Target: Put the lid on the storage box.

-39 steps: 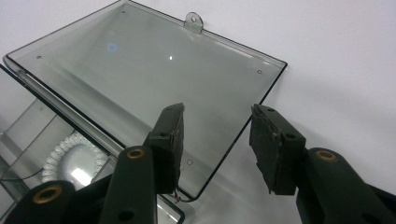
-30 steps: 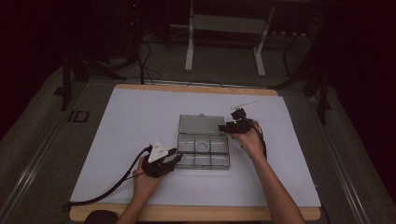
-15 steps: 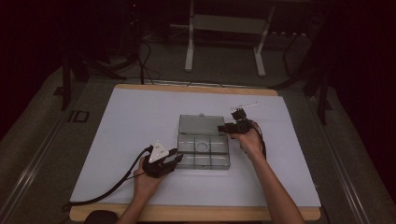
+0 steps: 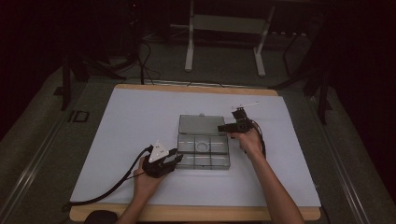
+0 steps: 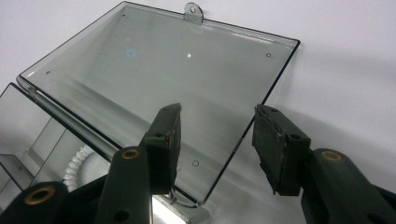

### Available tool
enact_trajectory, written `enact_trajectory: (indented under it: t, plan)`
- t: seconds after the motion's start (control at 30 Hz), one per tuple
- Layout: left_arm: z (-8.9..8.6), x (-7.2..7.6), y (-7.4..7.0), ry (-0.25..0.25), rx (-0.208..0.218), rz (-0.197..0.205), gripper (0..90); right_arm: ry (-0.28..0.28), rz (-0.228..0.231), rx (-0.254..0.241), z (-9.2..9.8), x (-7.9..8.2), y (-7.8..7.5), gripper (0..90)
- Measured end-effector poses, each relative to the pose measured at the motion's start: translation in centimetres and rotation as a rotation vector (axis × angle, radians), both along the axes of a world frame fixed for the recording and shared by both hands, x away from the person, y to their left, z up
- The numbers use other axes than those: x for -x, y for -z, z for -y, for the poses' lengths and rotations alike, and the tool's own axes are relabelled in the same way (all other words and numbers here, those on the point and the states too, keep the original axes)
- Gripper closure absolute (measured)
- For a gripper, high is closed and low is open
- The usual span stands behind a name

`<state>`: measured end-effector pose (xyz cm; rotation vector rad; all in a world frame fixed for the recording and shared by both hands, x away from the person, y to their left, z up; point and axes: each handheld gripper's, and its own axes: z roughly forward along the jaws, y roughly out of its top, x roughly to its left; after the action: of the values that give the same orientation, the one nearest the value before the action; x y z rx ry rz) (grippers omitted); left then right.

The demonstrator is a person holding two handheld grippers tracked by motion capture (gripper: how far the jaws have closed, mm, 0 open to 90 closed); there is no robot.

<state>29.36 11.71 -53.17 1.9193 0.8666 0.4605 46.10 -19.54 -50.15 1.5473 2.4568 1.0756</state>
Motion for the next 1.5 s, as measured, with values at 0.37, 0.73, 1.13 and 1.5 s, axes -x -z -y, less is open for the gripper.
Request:
enact_trajectory:
  t: [0.37, 0.73, 1.13, 1.5]
  plan:
    - [0.02, 0.01, -0.01, -0.001, -0.002, -0.001, 63.9, 0.007, -0.033, -0.005, 0.00, -0.32, -0.01, 51.2]
    - [0.02, -0.01, 0.01, -0.003, -0.001, -0.002, 63.8, 0.007, -0.061, -0.005, -0.01, -0.55, -0.12, 50.8]
    - [0.04, -0.03, 0.01, -0.005, 0.000, -0.004, 64.0, 0.013, -0.079, -0.005, -0.13, -0.74, -0.10, 49.4]
    - [0.07, 0.00, 0.03, -0.008, -0.001, -0.001, 64.2, 0.036, -0.093, -0.030, -0.07, -0.92, 0.17, 48.0]
